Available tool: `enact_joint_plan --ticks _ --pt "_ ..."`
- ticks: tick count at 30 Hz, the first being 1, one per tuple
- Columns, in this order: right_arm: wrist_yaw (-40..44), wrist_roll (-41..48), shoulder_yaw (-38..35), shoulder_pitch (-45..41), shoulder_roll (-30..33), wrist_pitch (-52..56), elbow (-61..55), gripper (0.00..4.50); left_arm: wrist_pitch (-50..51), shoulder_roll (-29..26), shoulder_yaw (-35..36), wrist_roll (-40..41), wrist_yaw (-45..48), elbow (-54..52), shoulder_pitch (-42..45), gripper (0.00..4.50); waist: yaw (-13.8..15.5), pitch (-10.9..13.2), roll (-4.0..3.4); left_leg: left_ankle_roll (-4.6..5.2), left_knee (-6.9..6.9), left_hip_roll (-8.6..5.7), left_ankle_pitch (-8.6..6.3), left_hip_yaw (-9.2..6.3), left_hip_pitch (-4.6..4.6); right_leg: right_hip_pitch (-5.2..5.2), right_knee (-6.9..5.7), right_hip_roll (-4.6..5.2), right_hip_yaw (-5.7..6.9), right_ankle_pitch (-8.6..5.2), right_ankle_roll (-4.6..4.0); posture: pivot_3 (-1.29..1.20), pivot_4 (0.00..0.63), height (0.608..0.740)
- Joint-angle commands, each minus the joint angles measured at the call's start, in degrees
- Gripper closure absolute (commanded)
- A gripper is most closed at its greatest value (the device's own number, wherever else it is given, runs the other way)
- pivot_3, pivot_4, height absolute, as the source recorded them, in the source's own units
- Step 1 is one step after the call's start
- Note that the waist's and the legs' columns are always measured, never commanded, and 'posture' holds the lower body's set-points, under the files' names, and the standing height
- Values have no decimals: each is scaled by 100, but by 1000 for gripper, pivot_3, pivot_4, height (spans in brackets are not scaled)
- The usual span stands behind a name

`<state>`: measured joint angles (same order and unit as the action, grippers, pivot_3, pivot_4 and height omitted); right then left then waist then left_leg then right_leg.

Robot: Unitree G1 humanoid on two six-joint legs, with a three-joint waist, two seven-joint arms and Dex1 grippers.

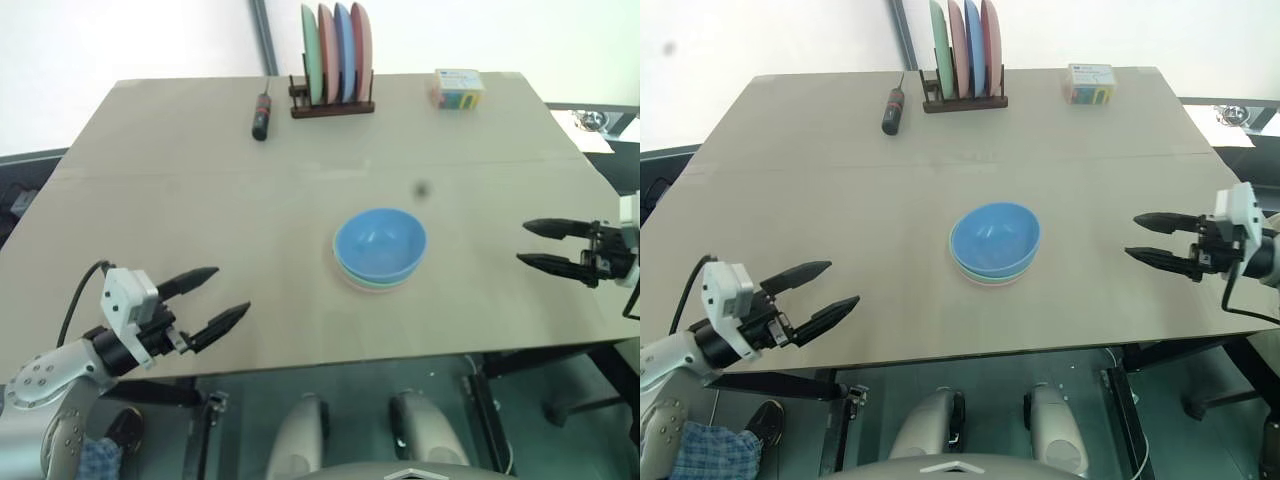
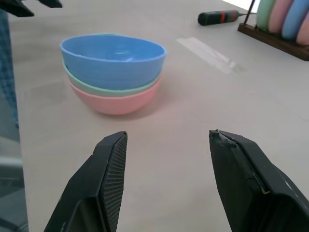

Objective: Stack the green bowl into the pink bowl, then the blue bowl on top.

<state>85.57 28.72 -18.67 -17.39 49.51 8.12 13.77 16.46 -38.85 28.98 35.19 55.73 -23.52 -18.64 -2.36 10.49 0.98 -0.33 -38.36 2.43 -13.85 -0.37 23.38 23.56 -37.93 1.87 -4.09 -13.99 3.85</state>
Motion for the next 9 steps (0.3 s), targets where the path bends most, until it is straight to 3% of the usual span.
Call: enact_joint_plan --ticks 1,9 --pt "407 261 -269 -45 172 -284 263 1687 -168 -31 248 96 -14 -248 -51 0 3 0 0 0 0 0 0 0 0 0 0 0 0 0 -1 0 150 740" --pt "646 446 -371 23 241 -348 394 1687 -215 -155 255 117 141 -194 -42 0 4 0 0 0 4 0 -1 -1 11 6 6 -1 -1 9 -17 0 150 740"
